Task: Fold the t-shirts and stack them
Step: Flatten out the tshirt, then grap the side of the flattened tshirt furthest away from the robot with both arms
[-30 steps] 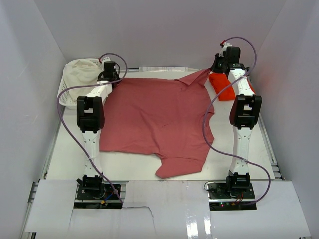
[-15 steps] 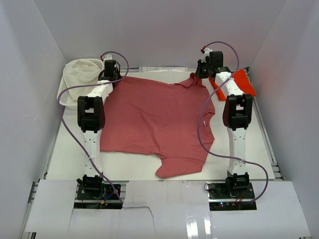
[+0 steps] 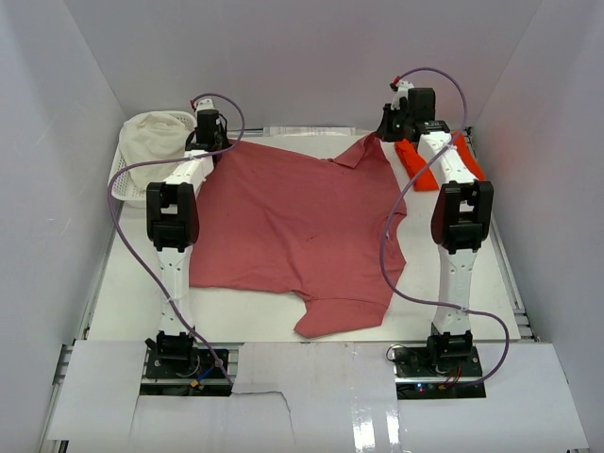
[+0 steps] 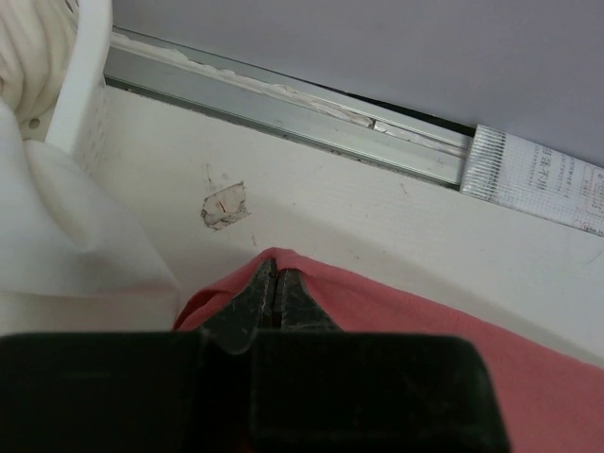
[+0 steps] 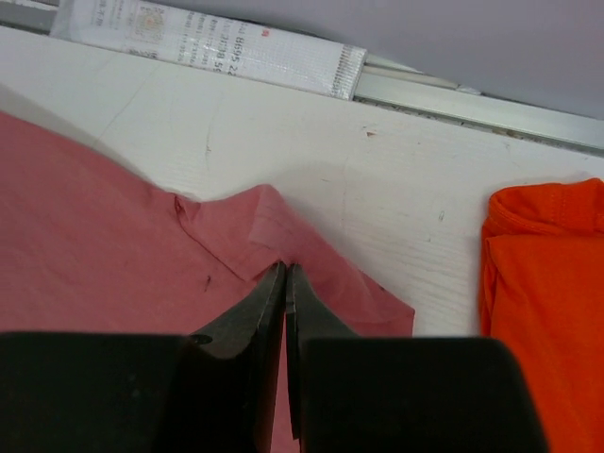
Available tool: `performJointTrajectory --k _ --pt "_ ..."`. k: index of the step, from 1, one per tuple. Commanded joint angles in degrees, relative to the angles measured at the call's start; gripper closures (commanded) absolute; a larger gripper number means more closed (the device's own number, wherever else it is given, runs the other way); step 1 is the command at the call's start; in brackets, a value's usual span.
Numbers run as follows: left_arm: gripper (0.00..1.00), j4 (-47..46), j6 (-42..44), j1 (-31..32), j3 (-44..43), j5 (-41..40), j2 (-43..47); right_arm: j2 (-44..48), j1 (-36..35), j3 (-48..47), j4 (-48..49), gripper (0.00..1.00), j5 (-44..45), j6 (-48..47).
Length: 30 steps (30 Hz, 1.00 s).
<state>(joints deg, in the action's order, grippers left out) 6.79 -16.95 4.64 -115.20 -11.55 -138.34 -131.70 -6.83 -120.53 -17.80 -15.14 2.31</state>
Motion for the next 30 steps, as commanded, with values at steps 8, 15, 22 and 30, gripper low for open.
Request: performJointTrajectory --k 8,15,22,30 --pt "1.0 -3.9 2.8 0.0 3.8 -0.1 3.3 12.2 -0.1 10.7 2.4 0.92 -0.9 -1.4" --pt "1.0 -5.1 4.4 0.0 8.6 0.3 6.0 17.5 -0.5 19.7 5.1 0.92 -0.9 -0.8" --pt "1.0 -5.7 5.4 0.0 11.3 -1.8 9.1 21.7 -0.5 23.1 5.3 0.92 -0.6 -0.5" --pt "1.0 -5.7 5.2 0.0 12.7 -1.9 11.3 23.2 -0.5 23.3 4.8 0.92 -0.4 -0.3"
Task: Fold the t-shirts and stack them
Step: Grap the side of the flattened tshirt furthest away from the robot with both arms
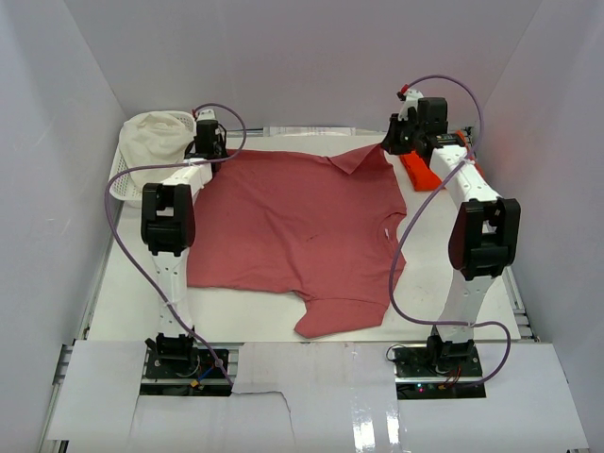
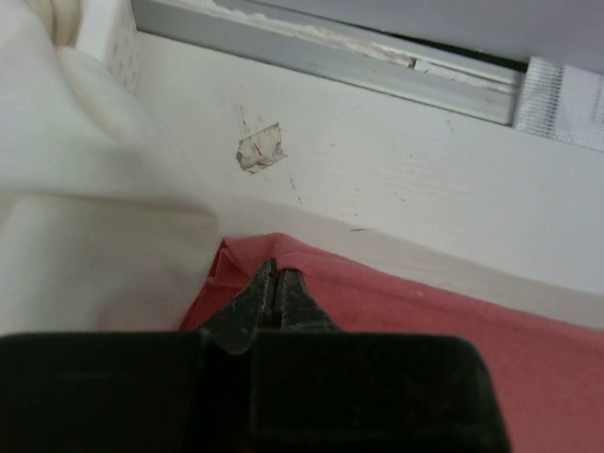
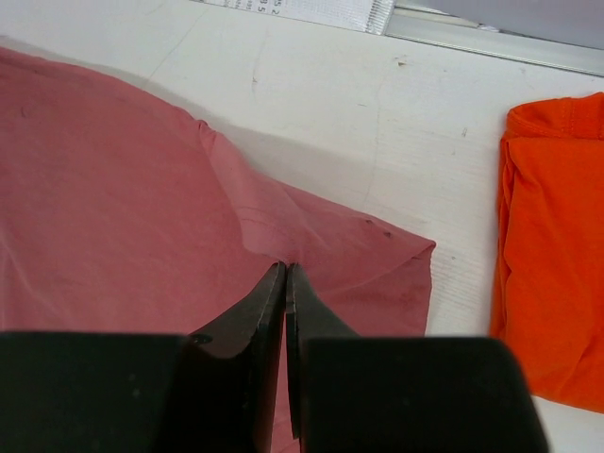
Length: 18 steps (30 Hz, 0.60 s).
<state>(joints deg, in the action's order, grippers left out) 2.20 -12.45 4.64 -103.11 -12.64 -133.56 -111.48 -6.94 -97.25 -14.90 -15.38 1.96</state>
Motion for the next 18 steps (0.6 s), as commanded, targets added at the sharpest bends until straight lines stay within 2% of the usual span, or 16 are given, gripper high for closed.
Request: performJointTrajectory --k 1,4,11,18 --pt "1.0 -1.1 0.7 0.0 0.8 -0.9 6.6 2.9 -0.4 -0.5 1.5 0.92 -0.4 0.0" --pt "1.0 -1.2 0.6 0.1 1.4 -1.2 7.3 2.9 -0.6 -1.3 0.1 0.92 -1.7 0.1" --pt "1.0 -1.3 0.4 0.1 2.3 -0.7 8.0 5.5 -1.7 4.5 1.9 0.92 -1.8 0.9" --pt "1.0 -1.3 0.2 0.2 2.9 -0.5 8.0 7.1 -5.8 4.7 -5.6 0.92 -3.9 -3.5"
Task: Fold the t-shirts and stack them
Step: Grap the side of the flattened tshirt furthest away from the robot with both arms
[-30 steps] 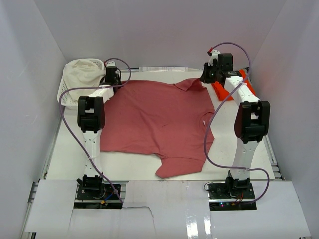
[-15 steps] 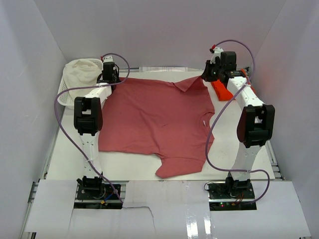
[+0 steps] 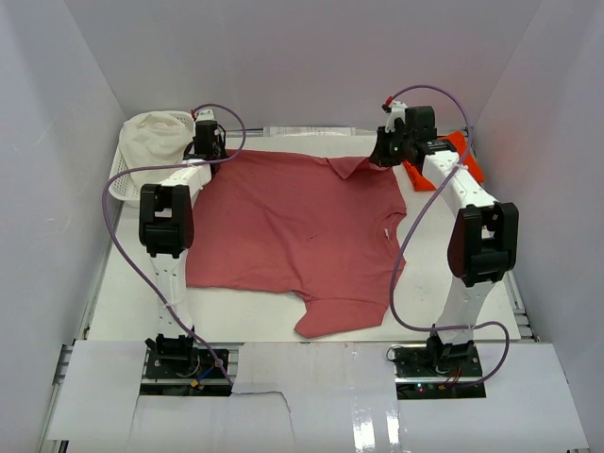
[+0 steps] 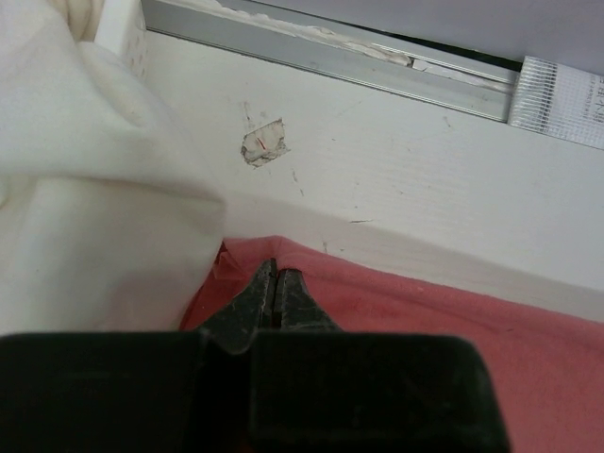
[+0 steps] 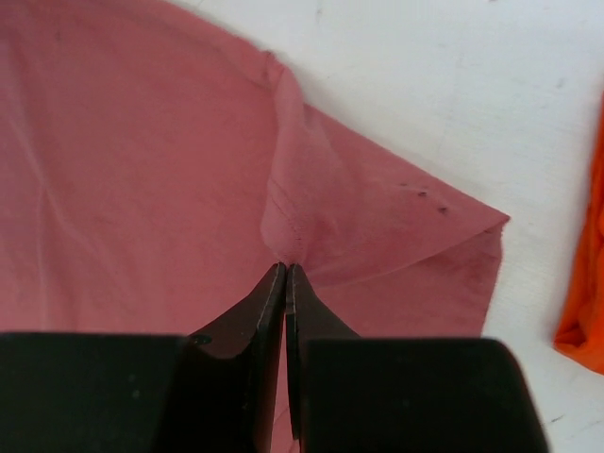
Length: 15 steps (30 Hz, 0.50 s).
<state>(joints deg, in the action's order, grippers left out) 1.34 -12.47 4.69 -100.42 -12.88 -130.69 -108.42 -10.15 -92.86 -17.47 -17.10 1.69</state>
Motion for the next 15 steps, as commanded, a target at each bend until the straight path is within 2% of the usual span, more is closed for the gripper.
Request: performJointTrajectory --k 1,6,9,11,13,15 --pt "1.0 -0.5 0.3 0.2 0.3 -0.5 5.2 4.0 -3.3 0.3 -5.4 0.92 -2.4 -3.9" --pt "1.0 -0.5 0.5 0.3 0.3 -0.6 5.3 2.4 -7.6 -4.4 -13.9 0.92 -5.3 -10.8" --pt "1.0 -0.5 0.6 0.3 0.2 -0.4 5.2 -1.2 -7.6 -12.1 -18.0 0.92 -10.3 -12.4" --pt "1.0 -0.5 0.5 0.3 0.3 -0.4 5.3 -3.9 -3.4 -18.3 -15.1 0.92 -9.5 -7.6" --pt "1.0 -0.4 0.5 0.4 0.5 -0.4 5.4 -10.6 1.3 -23.7 -14.4 0.92 -12.8 3.9" --pt "1.0 -0.5 0.5 0.4 0.8 -0.6 5.4 -13.5 6.2 -22.3 -10.1 0.92 -12.2 12.0"
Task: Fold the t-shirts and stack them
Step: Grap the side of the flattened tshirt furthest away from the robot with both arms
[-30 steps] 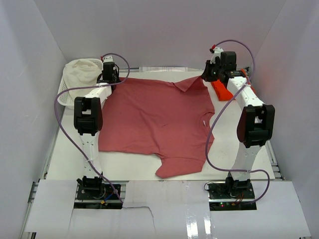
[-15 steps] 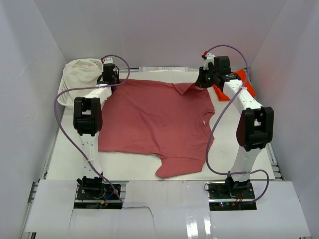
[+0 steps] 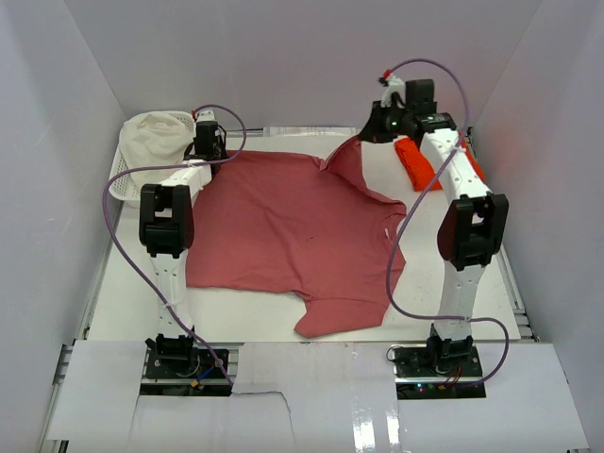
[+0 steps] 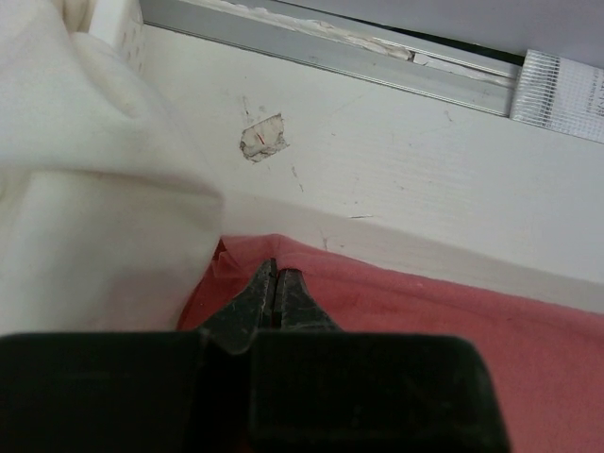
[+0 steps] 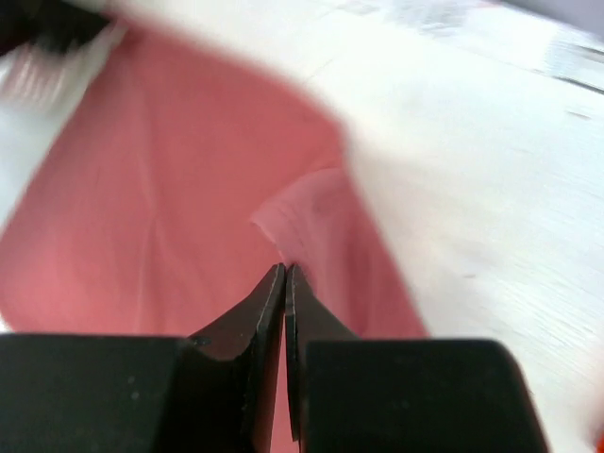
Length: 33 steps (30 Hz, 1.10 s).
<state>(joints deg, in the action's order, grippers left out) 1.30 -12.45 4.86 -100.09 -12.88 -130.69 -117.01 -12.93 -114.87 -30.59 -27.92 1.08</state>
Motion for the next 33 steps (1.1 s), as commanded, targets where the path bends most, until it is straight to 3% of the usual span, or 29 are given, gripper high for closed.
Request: performJointTrajectory --k 1,5,11,20,23,26,27,28,30,33 --pt "1.0 -0.4 0.5 0.3 0.4 -0.6 5.3 -5.2 9.5 1.9 3.7 0.92 -0.3 16.1" --pt "1.0 -0.4 0.8 0.4 0.0 -0.2 4.7 -6.9 9.1 8.4 1.8 0.92 0.5 14.2" --pt "1.0 -0.2 0.7 0.6 -1.0 0.4 3.8 -5.4 6.9 10.8 -2.7 0.92 -1.0 7.8" --pt "1.0 -0.1 1.3 0.9 -0.7 -0.5 3.8 -2.8 0.4 3.4 -14.8 0.92 -4.7 -5.5" --pt "1.0 -0.2 1.5 1.0 -0.7 -0.8 3.9 -5.0 -0.6 -3.0 -19.3 0.92 -6.3 -9.2" --pt "1.0 -0.1 1.6 1.0 -0.9 -0.8 3.9 -8.7 2.6 -10.5 -17.8 0.92 -7.7 -4.8" --pt "1.0 -0.1 1.6 1.0 -0.9 -0.8 4.0 -9.3 4.3 -10.3 -10.3 0.92 -8.1 -0.1" --pt "1.0 -0.1 1.5 1.0 -0.8 -0.8 4.0 -10.0 8.2 -8.6 -5.3 0.92 -8.2 12.2" --pt "1.0 -0.1 1.4 1.1 -0.6 -0.7 4.1 -10.9 10.9 -0.7 4.4 0.92 -9.1 20.4" --pt "1.0 -0.2 2.2 1.3 -0.4 -1.5 4.4 -12.9 10.1 0.5 -1.0 0.92 -6.6 19.2"
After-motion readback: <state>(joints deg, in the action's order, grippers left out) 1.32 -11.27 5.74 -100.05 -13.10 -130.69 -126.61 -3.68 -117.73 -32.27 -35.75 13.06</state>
